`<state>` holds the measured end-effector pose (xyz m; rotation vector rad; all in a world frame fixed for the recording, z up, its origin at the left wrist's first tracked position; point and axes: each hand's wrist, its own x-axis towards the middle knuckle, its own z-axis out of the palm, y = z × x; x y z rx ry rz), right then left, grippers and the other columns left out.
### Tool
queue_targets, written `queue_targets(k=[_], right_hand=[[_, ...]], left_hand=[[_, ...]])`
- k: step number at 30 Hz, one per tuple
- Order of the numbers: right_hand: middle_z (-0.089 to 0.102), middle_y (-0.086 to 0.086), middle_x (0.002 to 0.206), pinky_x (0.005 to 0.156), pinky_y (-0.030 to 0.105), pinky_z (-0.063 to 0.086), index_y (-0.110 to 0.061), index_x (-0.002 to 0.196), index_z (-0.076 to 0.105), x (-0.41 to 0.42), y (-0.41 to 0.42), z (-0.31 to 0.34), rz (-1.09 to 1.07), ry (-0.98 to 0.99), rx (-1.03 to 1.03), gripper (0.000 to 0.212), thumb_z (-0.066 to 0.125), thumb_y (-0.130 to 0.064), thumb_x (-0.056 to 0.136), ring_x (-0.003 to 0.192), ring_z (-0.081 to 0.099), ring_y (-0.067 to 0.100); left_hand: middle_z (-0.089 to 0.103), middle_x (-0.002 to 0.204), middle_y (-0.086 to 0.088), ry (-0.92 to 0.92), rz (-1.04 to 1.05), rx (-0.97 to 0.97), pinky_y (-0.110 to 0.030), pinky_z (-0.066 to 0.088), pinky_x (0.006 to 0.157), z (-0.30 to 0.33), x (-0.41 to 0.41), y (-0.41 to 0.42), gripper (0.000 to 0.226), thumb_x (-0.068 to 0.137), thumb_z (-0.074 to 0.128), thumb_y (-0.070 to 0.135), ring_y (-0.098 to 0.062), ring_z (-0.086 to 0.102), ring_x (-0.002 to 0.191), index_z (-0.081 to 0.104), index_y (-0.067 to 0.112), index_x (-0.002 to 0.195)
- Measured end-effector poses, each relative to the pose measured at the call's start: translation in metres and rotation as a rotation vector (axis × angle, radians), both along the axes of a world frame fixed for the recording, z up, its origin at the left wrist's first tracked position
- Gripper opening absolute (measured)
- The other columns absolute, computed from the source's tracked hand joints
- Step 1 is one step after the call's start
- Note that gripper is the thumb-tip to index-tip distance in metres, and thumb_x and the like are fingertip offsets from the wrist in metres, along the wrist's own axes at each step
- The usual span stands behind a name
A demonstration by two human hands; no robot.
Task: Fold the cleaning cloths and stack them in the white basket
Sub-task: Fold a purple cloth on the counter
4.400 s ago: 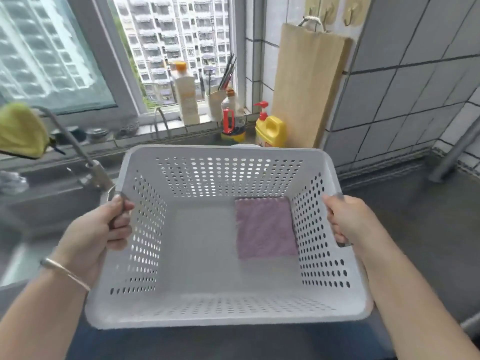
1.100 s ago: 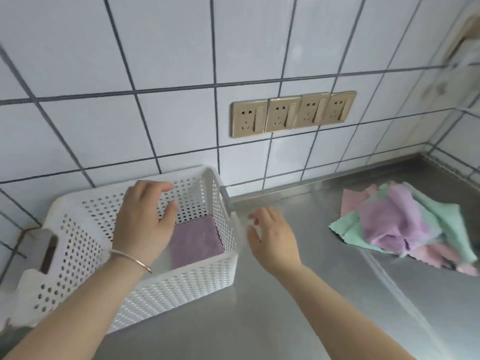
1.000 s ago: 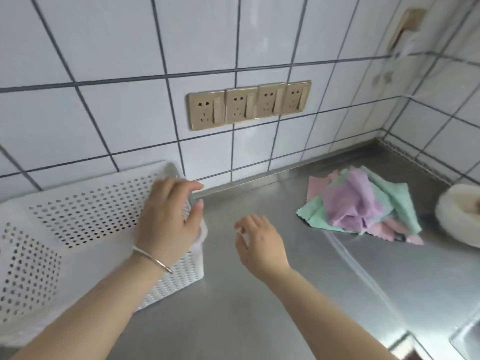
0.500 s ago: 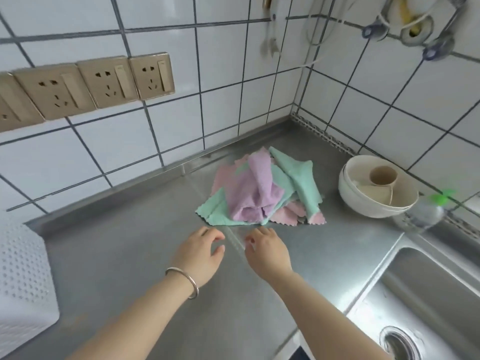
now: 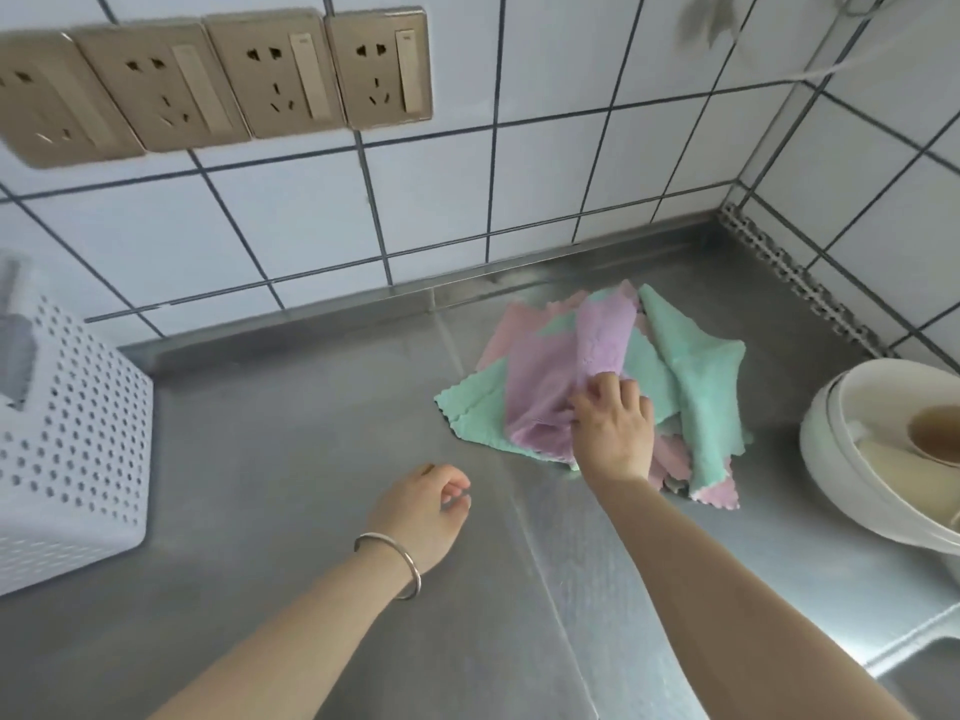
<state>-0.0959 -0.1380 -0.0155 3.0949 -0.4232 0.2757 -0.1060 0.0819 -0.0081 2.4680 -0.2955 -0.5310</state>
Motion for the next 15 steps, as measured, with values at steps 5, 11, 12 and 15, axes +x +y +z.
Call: queue_targets(k=[5, 11, 12, 15], right_hand=[[0.063, 0.006, 0.087, 0.073, 0.037, 0.036, -0.010, 0.068, 0.063, 0.012, 0.006, 0.017, 0.177, -0.229, 0.004, 0.021, 0.048, -0.024, 0.073, 0.087, 0.048, 0.028], [0.054, 0.003, 0.054, 0.065, 0.031, 0.033, -0.010, 0.062, 0.054, 0.015, 0.055, 0.069, 0.353, -0.324, 0.201, 0.019, 0.056, -0.021, 0.078, 0.054, 0.050, 0.027], [0.053, 0.004, 0.054, 0.061, 0.032, 0.033, -0.010, 0.066, 0.053, 0.014, 0.065, 0.076, 0.326, -0.252, 0.290, 0.018, 0.060, -0.022, 0.077, 0.052, 0.047, 0.028], [0.046, 0.001, 0.056, 0.054, 0.031, 0.032, -0.012, 0.071, 0.049, 0.008, 0.089, 0.092, 0.309, -0.047, 0.691, 0.020, 0.062, -0.020, 0.084, 0.056, 0.042, 0.023]], left_hand=[[0.061, 0.100, 0.009, -0.019, 0.054, -0.053, -0.024, 0.046, 0.085, 0.007, 0.008, 0.006, 0.015, 0.089, 0.052, 0.022, -0.008, 0.060, 0.094, 0.063, 0.024, 0.100], [0.062, 0.104, 0.009, -0.134, 0.054, -0.161, -0.029, 0.048, 0.080, 0.026, -0.003, 0.018, 0.017, 0.088, 0.054, 0.020, -0.009, 0.061, 0.094, 0.062, 0.025, 0.101], [0.060, 0.105, 0.010, -0.155, 0.069, -0.178, -0.027, 0.047, 0.077, 0.029, -0.007, 0.023, 0.018, 0.088, 0.054, 0.019, -0.008, 0.060, 0.094, 0.061, 0.026, 0.102], [0.058, 0.105, 0.010, -0.229, 0.195, -0.251, -0.025, 0.045, 0.076, 0.034, -0.020, 0.049, 0.021, 0.083, 0.059, 0.016, -0.009, 0.059, 0.096, 0.056, 0.025, 0.101]])
